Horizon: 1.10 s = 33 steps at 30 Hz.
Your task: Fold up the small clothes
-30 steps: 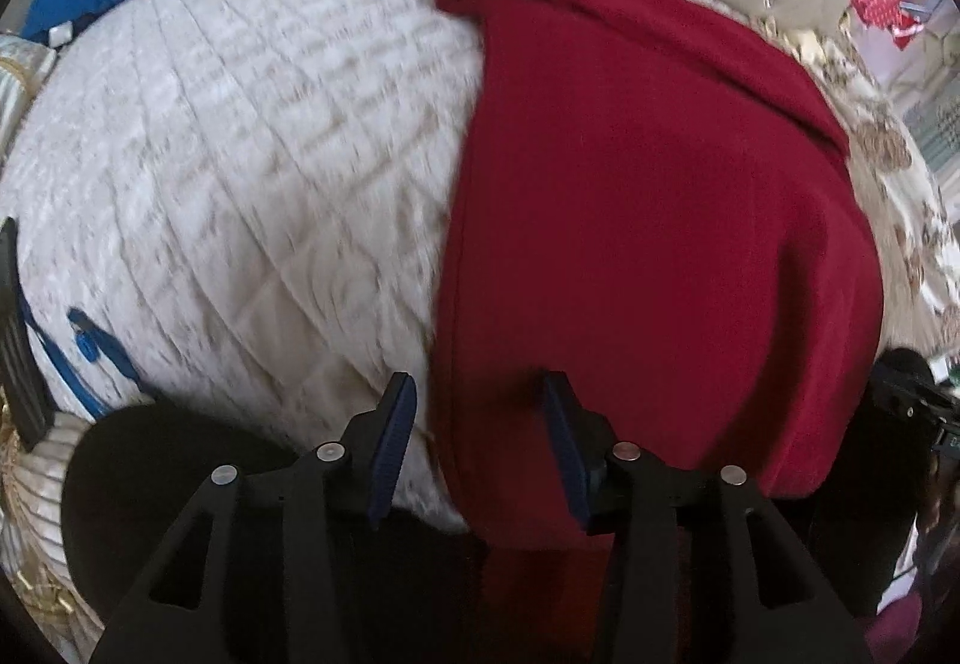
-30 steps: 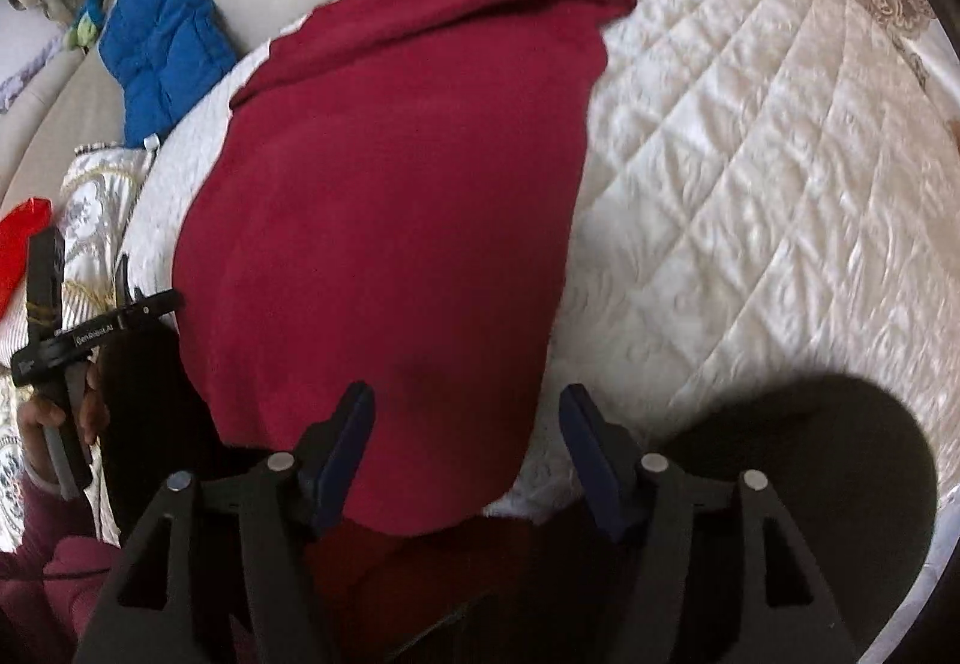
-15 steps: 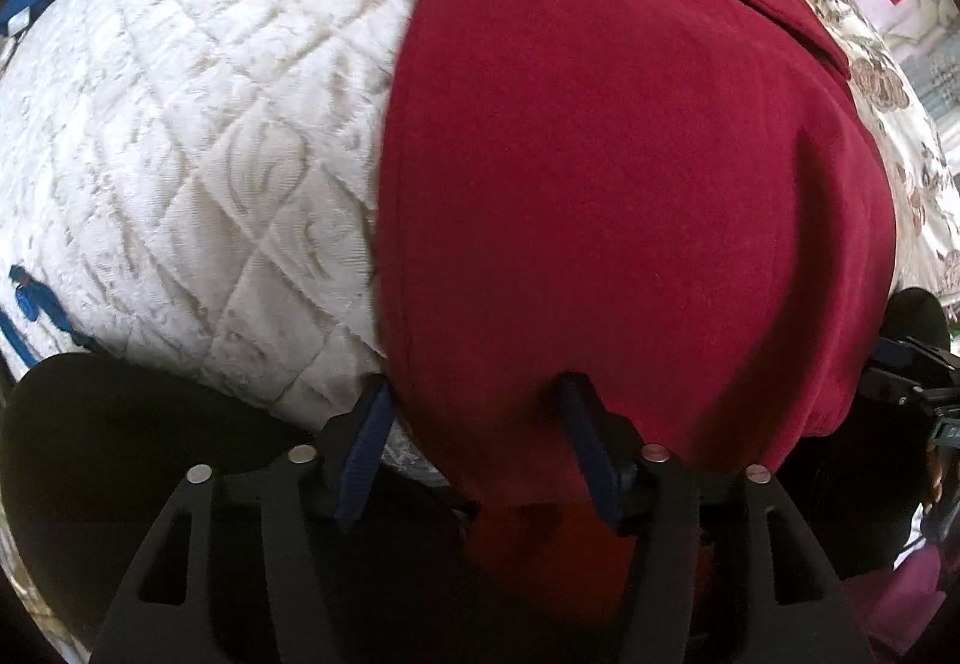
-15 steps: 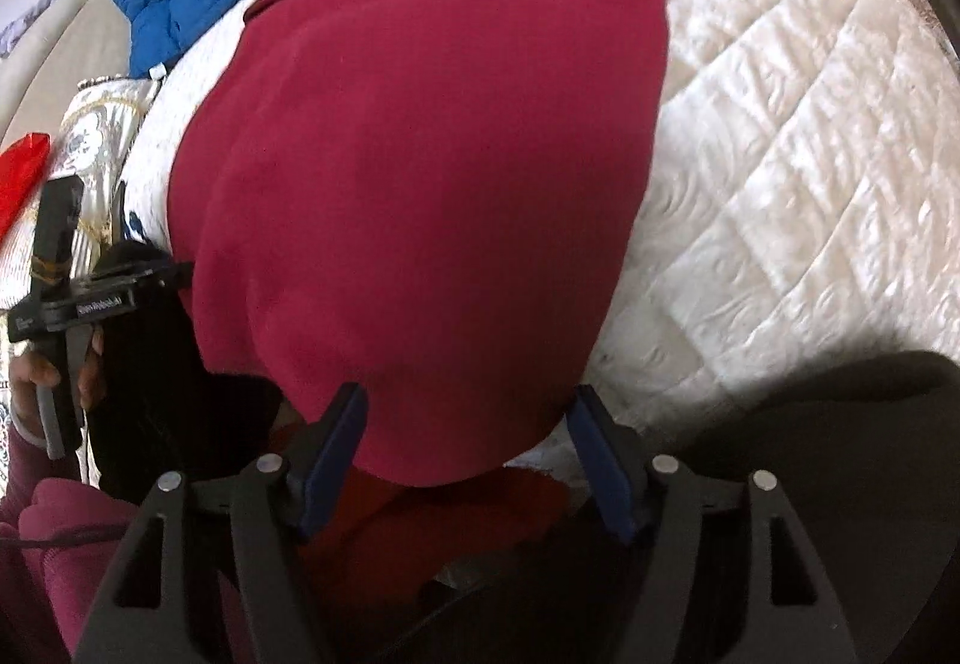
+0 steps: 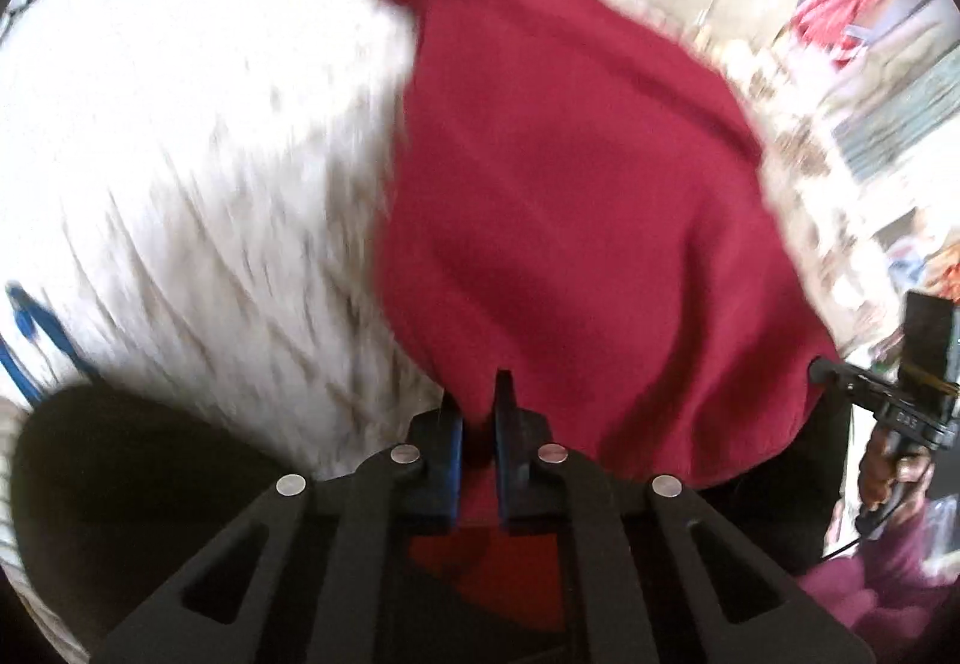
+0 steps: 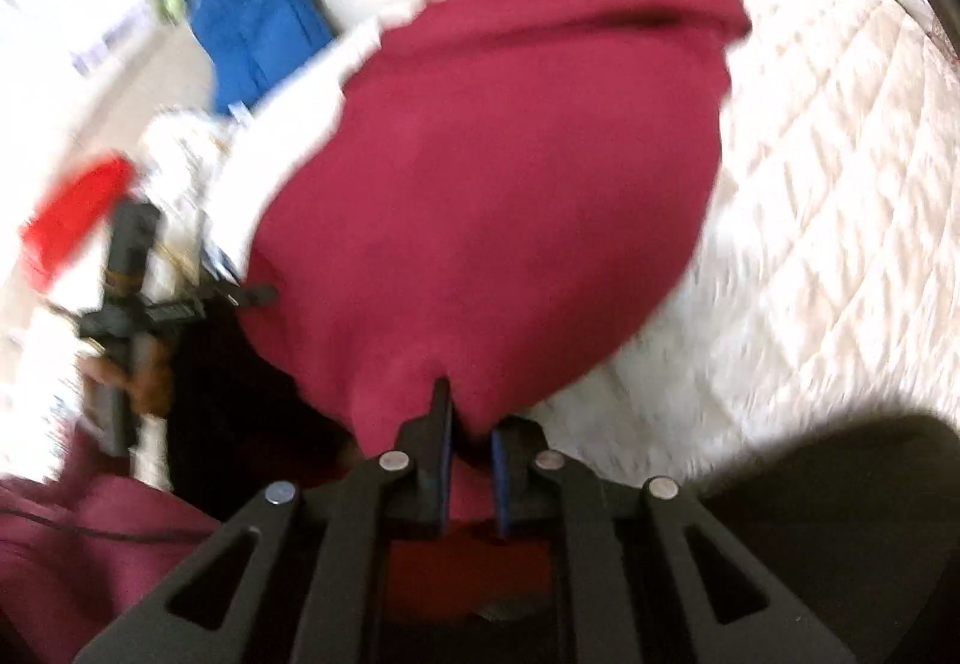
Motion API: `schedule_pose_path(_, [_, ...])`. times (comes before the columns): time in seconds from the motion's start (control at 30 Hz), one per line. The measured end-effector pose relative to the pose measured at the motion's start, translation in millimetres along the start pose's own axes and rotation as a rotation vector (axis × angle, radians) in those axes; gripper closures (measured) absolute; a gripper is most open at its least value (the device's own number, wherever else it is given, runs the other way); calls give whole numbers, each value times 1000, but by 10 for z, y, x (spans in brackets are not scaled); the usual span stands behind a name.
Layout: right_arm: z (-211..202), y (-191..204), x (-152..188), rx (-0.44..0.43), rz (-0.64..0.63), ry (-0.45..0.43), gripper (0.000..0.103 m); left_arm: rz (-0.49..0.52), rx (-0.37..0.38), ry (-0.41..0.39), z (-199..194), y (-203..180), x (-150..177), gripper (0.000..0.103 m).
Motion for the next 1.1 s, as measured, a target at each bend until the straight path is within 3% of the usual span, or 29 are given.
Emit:
schedule_pose_path(0.13, [-291, -125, -499, -49, 38, -141, 93, -10, 99, -106, -329, -222, -440, 103])
schedule_pose_path(0.33, [-432, -473, -1369, 1, 56, -280, 93, 10, 125, -206, -327, -536, -1220, 103])
schedule_pose_path(0.5, [-246, -819, -1984, 70, 93, -309, 93, -10, 118, -274, -204, -589, -1967, 103])
schedule_pose_path(0.63, [-16, -1296, -2351, 96, 170, -306, 93, -68, 82, -282, 151, -466, -2584, 103])
schedule_pose_path(0.73, [296, -1549, -2537, 109, 198, -281, 91, -119, 45, -267, 417, -320, -2846, 103])
schedule_pose_path(0.83, [585, -1814, -2562, 161, 244, -186, 84, -183, 70, -205, 683, -186, -2960, 103])
schedule_pose_path(0.93, [431, -1796, -2564, 69, 268, -260, 80, -228, 148, -181, 666, -129, -3016, 103])
schedule_pose_path(0.97, [354, -1757, -2548, 53, 256, -280, 77, -223, 169, -193, 605, -139, -3029, 99])
schedule_pose_path(1.0, [288, -1711, -2519, 50, 238, -291, 76, -217, 170, -220, 519, -129, -3059, 85])
schedule_pose_path(1.03, [246, -1704, -2499, 66, 225, -297, 72, -210, 149, -262, 423, -106, -3116, 77])
schedule_pose_path(1.1, [77, -1707, -2465, 148, 192, -354, 56, -200, 138, -313, 272, -81, -3187, 76])
Point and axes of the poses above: each gripper's, at about its wrist camera, not at the fingertips, and z roughly the way its jaws point, y to its left, x to its underside, the point moved 10 cm from there along z, roughly the way its jaws point, and after that the axes turned 10 degrees about -z, right-handed, at the moved point
